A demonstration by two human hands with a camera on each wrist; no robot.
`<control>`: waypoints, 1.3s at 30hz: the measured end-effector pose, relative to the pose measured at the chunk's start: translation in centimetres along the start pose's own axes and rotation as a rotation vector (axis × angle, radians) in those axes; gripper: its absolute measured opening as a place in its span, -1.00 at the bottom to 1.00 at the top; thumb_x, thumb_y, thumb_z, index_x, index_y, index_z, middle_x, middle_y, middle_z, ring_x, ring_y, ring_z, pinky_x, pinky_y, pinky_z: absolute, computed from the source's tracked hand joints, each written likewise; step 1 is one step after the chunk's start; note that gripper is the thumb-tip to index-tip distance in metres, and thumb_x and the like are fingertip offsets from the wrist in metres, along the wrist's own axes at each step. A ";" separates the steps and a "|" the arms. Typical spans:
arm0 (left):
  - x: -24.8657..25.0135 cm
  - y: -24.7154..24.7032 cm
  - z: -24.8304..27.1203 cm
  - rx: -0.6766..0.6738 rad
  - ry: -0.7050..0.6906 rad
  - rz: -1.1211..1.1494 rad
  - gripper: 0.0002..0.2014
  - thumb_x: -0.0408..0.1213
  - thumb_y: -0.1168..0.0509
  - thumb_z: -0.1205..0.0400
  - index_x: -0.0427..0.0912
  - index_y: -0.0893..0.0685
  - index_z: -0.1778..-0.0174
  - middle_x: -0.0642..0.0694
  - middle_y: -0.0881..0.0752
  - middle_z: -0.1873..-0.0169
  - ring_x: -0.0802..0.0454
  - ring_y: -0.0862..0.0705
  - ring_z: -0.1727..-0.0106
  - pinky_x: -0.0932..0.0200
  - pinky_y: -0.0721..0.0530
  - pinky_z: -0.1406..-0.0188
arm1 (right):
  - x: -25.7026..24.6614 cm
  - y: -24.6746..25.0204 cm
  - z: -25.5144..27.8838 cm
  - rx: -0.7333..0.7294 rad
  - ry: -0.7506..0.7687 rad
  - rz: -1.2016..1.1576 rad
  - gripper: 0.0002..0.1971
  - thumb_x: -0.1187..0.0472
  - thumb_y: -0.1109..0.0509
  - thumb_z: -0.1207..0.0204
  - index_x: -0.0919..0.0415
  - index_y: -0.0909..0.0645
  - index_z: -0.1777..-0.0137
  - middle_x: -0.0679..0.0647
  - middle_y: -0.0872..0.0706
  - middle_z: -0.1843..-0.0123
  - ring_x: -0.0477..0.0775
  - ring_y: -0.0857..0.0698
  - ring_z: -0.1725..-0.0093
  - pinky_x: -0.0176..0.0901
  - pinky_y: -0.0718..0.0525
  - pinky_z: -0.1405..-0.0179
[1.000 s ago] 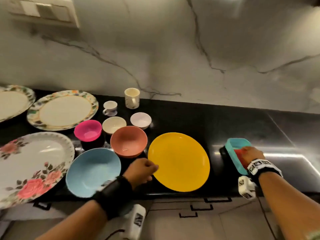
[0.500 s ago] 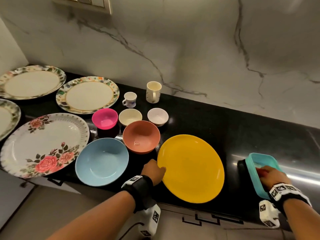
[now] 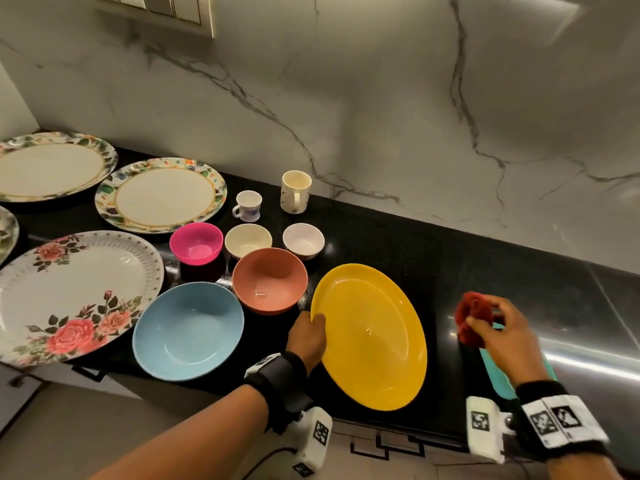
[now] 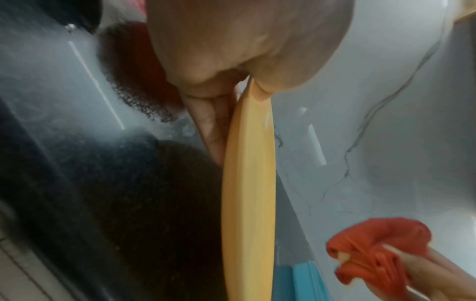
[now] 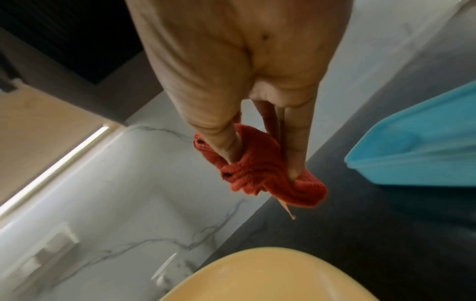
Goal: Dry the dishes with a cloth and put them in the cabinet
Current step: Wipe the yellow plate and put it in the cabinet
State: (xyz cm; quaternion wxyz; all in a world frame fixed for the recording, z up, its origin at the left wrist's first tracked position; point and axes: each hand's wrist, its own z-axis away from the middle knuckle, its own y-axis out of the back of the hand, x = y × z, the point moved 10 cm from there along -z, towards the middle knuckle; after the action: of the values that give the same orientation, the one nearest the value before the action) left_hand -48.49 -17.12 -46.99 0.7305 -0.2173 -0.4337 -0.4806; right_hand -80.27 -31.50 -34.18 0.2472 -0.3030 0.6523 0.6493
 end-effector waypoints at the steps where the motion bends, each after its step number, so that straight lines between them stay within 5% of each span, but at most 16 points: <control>1: 0.6 0.2 0.3 -0.003 -0.028 0.041 -0.75 -0.05 -0.09 -0.72 -0.13 -0.51 -0.13 -0.22 -0.66 -0.13 -0.20 -0.66 -0.10 -0.24 -0.64 -0.21 | -0.8 -1.2 0.3 -0.031 0.006 -0.015 -0.64 0.35 -0.51 -0.46 -0.07 -0.61 -0.14 0.06 -0.75 -0.05 0.04 -0.77 0.07 0.01 -0.78 0.07; 5: 3.2 2.4 2.6 0.021 -0.151 0.182 -0.68 0.09 -0.01 -0.74 -0.06 -0.47 -0.16 -0.14 -0.64 -0.11 -0.18 -0.65 -0.13 -0.26 -0.62 -0.23 | -5.0 -4.6 0.8 -0.142 0.073 -0.031 -0.64 0.27 -0.52 -0.47 -0.10 -0.58 -0.19 -0.03 -0.73 -0.06 0.03 -0.73 -0.05 0.00 -0.72 -0.07; 8: 5.0 4.9 4.4 0.060 -0.194 0.331 -0.73 0.04 0.05 -0.76 0.00 -0.48 -0.09 0.00 -0.62 0.02 -0.02 -0.61 -0.03 -0.08 -0.59 -0.12 | -8.5 -6.3 0.5 -0.186 0.136 0.077 -0.62 0.17 -0.50 -0.50 -0.01 -0.55 -0.30 -0.03 -0.68 -0.09 -0.01 -0.67 -0.09 -0.11 -0.64 -0.12; 11: 6.4 7.1 5.9 0.112 -0.248 0.362 -0.54 0.22 0.04 -0.66 0.04 -0.48 -0.30 0.00 -0.64 -0.12 -0.06 -0.62 -0.16 -0.15 -0.58 -0.25 | -11.6 -8.9 0.3 -0.209 0.162 0.225 -0.56 -0.02 -0.44 -0.52 -0.09 -0.49 -0.38 0.09 -0.63 -0.20 0.02 -0.63 -0.05 -0.08 -0.61 -0.15; 13: 7.1 8.3 6.7 0.129 -0.282 0.322 -0.47 0.40 0.02 -0.52 0.12 -0.52 -0.15 -0.06 -0.66 -0.14 -0.15 -0.64 -0.18 -0.29 -0.59 -0.26 | -13.8 -11.1 0.9 -0.241 0.132 0.309 -0.53 -0.05 -0.36 -0.57 -0.07 -0.44 -0.47 0.21 -0.53 -0.27 0.04 -0.54 0.02 -0.08 -0.53 -0.15; 16: 8.8 10.8 7.9 0.137 -0.374 0.272 -0.75 0.16 -0.04 -0.69 0.16 -0.54 0.07 0.08 -0.64 0.09 0.01 -0.65 0.02 -0.12 -0.63 -0.18 | -17.5 -14.1 2.0 -0.283 0.075 0.354 -0.55 0.02 -0.28 -0.64 0.03 -0.41 -0.52 0.28 -0.42 -0.33 0.13 -0.53 0.02 -0.10 -0.48 -0.06; 18: 10.0 12.7 8.5 0.107 -0.444 0.262 -0.52 0.30 -0.07 -0.59 0.02 -0.63 -0.13 -0.12 -0.68 -0.02 -0.09 -0.68 -0.01 -0.17 -0.65 -0.16 | -20.8 -15.7 2.9 -0.299 0.098 0.351 -0.58 0.04 -0.27 -0.65 0.04 -0.42 -0.49 0.27 -0.42 -0.36 0.19 -0.59 -0.08 -0.07 -0.51 -0.09; 20: 10.3 15.0 8.8 0.099 -0.470 0.246 -0.30 0.37 -0.06 -0.48 -0.22 -0.64 -0.10 -0.23 -0.70 0.10 -0.17 -0.67 0.11 -0.17 -0.64 -0.01 | -24.5 -17.5 4.3 -0.313 0.161 0.320 -0.58 0.08 -0.28 -0.64 0.01 -0.42 -0.49 0.23 -0.41 -0.36 0.14 -0.58 -0.08 -0.09 -0.52 -0.14; 23: 10.9 18.0 9.6 0.067 -0.482 0.234 -0.31 0.31 -0.06 -0.48 -0.38 -0.60 0.15 -0.32 -0.60 0.34 -0.14 -0.55 0.29 -0.08 -0.51 0.22 | -30.1 -19.8 7.1 -0.335 0.314 0.298 -0.48 0.13 -0.34 -0.61 -0.05 -0.35 -0.56 0.17 -0.42 -0.34 0.08 -0.53 -0.11 -0.20 -0.46 -0.13; 26: 12.1 21.3 10.6 0.110 -0.548 0.169 -0.38 0.27 0.01 -0.50 -0.31 -0.54 0.31 -0.36 -0.54 0.40 -0.15 -0.49 0.34 -0.03 -0.45 0.26 | -34.0 -21.7 9.9 -0.384 0.434 0.317 -0.43 0.14 -0.38 -0.58 -0.08 -0.34 -0.58 0.14 -0.42 -0.39 0.11 -0.50 -0.28 -0.21 -0.43 -0.22; 29: 12.9 24.6 10.9 0.165 -0.590 0.110 -0.28 0.28 0.08 -0.54 -0.42 -0.53 0.28 -0.48 -0.56 0.40 -0.19 -0.52 0.39 -0.04 -0.48 0.33 | -36.9 -23.1 12.5 -0.417 0.523 0.308 -0.42 0.19 -0.39 -0.57 -0.09 -0.36 -0.57 0.09 -0.38 -0.48 0.13 -0.41 -0.43 -0.17 -0.41 -0.32; 31: 12.9 25.8 10.8 0.174 -0.561 0.113 -0.26 0.31 0.13 -0.56 -0.39 -0.55 0.26 -0.43 -0.60 0.39 -0.23 -0.57 0.36 -0.07 -0.53 0.34 | -38.4 -23.9 14.4 -0.448 0.582 0.291 -0.44 0.25 -0.38 -0.57 -0.09 -0.40 -0.54 0.04 -0.37 -0.51 0.12 -0.38 -0.47 -0.20 -0.41 -0.34; 35: 12.4 29.9 10.0 0.140 -0.465 0.229 -0.43 0.18 0.14 -0.71 -0.14 -0.67 0.08 -0.03 -0.67 0.33 0.12 -0.64 0.26 0.24 -0.53 0.33 | -41.7 -26.8 19.5 -0.492 0.694 0.331 -0.45 0.32 -0.37 -0.56 -0.13 -0.46 -0.50 -0.02 -0.34 -0.53 0.12 -0.36 -0.47 -0.09 -0.45 -0.43; 39: 10.8 33.5 8.9 0.183 -0.368 0.303 -0.54 0.13 -0.06 -0.71 -0.10 -0.70 0.21 -0.18 -0.75 0.15 -0.12 -0.72 0.07 -0.02 -0.72 0.07 | -42.4 -28.8 24.2 -0.494 0.807 0.409 -0.43 0.32 -0.37 -0.54 -0.20 -0.46 -0.48 -0.05 -0.30 -0.59 0.16 -0.37 -0.39 0.03 -0.47 -0.40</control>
State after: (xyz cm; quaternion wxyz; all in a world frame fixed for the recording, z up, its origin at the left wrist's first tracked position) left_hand -20.64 -1.28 -29.88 0.7196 -0.2966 -0.5635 -0.2768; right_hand -31.89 -3.49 -24.71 -0.2352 -0.4449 0.5688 0.6506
